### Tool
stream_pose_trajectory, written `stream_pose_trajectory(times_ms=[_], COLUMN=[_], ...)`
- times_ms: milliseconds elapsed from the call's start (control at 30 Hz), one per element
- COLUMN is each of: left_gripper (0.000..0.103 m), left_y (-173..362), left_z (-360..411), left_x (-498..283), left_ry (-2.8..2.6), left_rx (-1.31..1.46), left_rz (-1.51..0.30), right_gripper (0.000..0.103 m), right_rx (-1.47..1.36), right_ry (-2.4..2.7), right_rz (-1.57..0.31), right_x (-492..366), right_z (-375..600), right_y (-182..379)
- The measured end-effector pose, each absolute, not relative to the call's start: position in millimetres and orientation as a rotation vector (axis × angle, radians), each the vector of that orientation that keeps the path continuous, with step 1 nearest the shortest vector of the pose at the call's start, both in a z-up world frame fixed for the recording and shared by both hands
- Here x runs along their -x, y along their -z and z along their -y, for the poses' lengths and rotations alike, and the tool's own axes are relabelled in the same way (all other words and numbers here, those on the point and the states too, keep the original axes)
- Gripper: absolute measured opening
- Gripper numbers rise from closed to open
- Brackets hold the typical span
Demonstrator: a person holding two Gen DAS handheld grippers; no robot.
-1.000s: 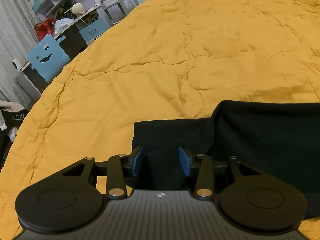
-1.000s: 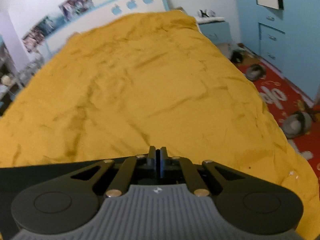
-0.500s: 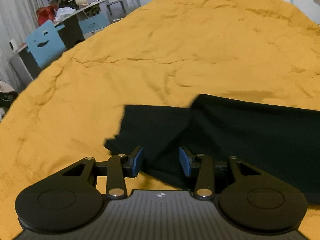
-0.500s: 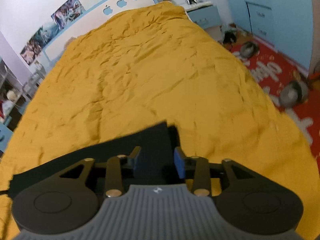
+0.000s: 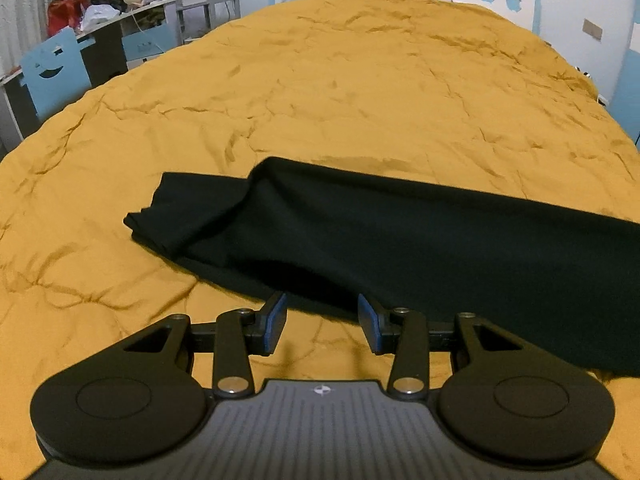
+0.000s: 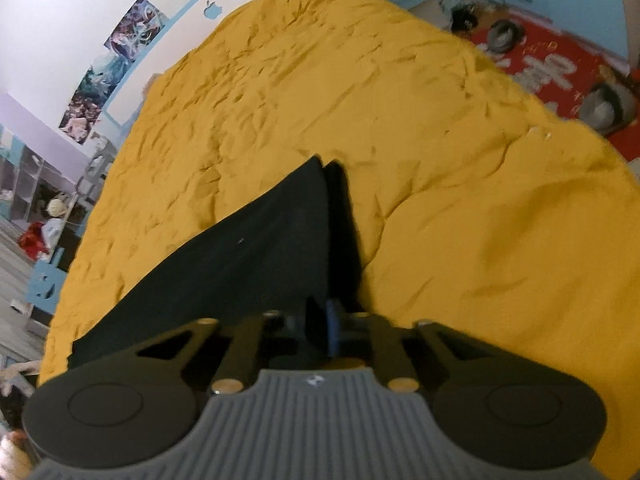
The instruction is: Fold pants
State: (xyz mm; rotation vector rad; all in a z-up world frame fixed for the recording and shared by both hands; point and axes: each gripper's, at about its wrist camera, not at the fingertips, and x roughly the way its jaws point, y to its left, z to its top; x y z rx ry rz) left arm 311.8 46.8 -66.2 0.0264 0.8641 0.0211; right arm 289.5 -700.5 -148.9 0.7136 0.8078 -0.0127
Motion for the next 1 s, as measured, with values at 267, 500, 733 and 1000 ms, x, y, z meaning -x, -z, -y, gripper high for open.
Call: stream_pose_trajectory(times_ms=[267, 500, 733, 1000], left_gripper=[0.049, 0.049, 0.049, 0.050], left_y=[62.9, 59.3, 52.2, 41.8], left_z=[-50.7, -56.4, -73.2, -140.0], left_x=[-305.2, -294.8, -287.3, -286.1], left_ry=[-0.034, -0.004, 0.002, -0.020], left_rx=[-0.013, -0.021, 0.007, 0.214], left_rz=[-0.871, -0.878, -0.860, -0.803], right_gripper=[0.000, 0.022, 0.023, 0.022], right_rx=[-0.588, -0.495, -0.332, -0.245], right_ry=[0.044, 0.099, -0.058, -0.125], right_rz=[-0.899, -0.846, -0.812, -0.811], right_x=[-302.7, -288.0, -290.1, -323.5], right_z=[712.6, 694.6, 570.1, 440.3], right_y=[145.7, 123.1, 92.7, 117.1])
